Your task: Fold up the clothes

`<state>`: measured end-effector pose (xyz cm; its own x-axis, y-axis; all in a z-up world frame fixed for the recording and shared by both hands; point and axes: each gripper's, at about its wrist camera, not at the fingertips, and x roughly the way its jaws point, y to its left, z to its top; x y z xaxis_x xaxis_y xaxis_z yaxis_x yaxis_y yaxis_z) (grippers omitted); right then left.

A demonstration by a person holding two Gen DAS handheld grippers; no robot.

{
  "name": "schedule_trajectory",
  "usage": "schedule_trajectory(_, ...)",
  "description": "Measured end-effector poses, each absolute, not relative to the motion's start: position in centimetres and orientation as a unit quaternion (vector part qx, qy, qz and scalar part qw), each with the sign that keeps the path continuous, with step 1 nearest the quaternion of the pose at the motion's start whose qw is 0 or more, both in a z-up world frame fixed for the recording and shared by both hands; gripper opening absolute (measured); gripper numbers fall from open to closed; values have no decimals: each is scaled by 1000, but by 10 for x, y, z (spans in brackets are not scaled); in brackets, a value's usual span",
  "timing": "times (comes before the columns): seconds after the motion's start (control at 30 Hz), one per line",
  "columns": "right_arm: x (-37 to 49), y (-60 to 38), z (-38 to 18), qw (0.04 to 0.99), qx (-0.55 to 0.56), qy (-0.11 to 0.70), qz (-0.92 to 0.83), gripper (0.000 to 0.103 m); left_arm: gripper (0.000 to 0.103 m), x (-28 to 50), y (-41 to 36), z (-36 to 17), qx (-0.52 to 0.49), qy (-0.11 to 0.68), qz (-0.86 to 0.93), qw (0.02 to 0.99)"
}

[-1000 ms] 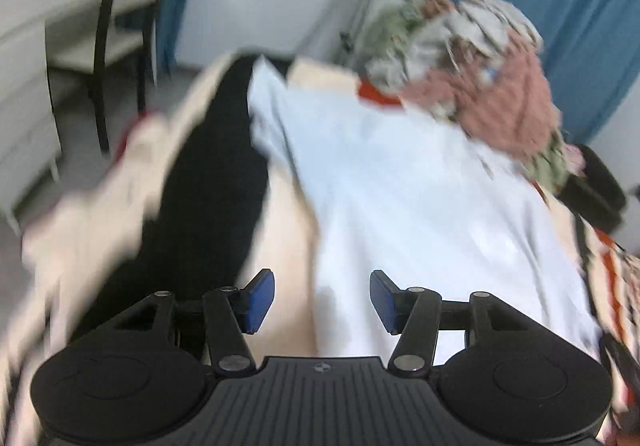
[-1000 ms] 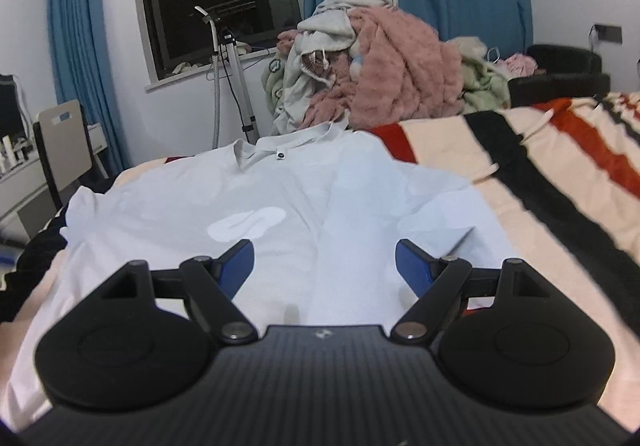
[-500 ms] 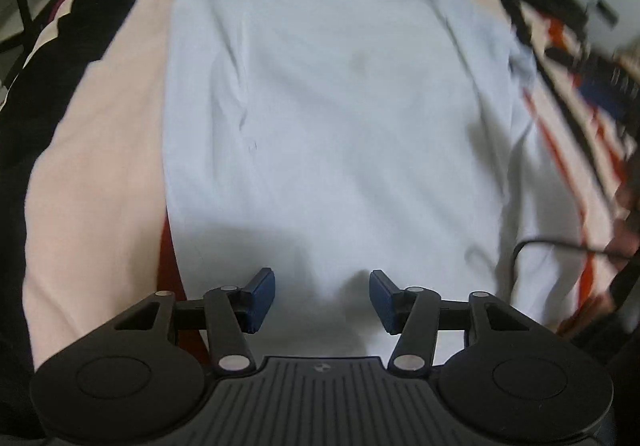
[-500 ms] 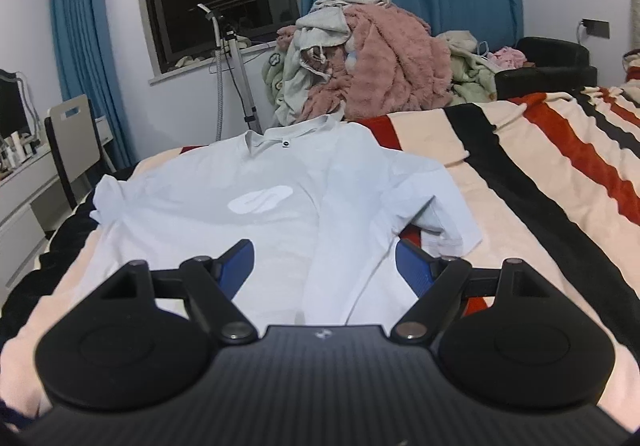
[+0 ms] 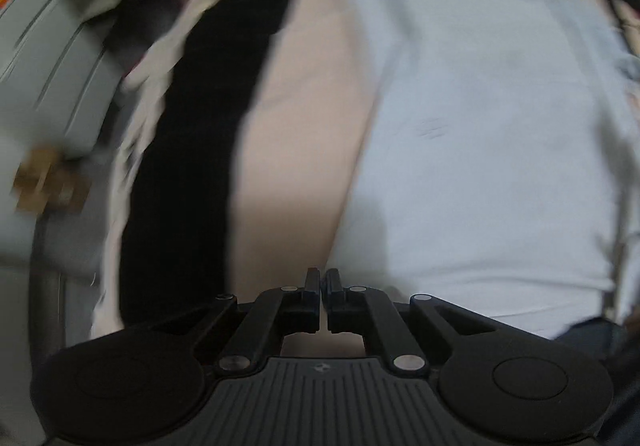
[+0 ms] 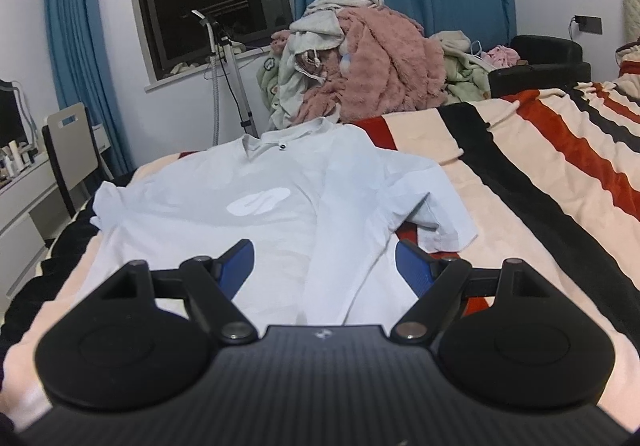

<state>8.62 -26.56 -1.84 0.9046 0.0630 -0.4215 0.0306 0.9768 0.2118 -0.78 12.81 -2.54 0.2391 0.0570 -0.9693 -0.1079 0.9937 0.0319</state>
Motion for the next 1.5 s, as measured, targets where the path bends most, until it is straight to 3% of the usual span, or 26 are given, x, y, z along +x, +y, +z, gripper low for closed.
schedule_trajectory(0.07,85,-263,-16,972,103,212,14,79,5,-10,136,-20,-21,615,71,785)
schedule_trajectory(0.13,83,-261,-13,973,99,206,17,79,17,-12,131,-9,-13,593,69,802)
schedule_trajectory(0.2,80,-260,-10,975,92,199,20,79,46,-15,120,4,0,560,63,826)
schedule_trajectory(0.27,78,-260,-7,977,88,193,23,79,60,-13,106,14,7,533,54,844)
schedule_trajectory(0.47,73,-259,1,980,87,178,33,79,83,18,60,41,-5,437,13,899)
schedule_trajectory(0.63,68,-259,6,983,77,163,33,79,84,36,10,61,-2,366,-12,930)
schedule_trajectory(0.73,66,-261,8,984,76,157,31,79,94,44,-22,70,8,318,-25,948)
schedule_trajectory(0.93,67,-264,9,987,73,142,18,79,102,58,-45,29,53,194,-37,979)
schedule_trajectory(1.5,84,-258,-10,981,81,175,16,79,103,75,9,-13,-1,239,-39,970)
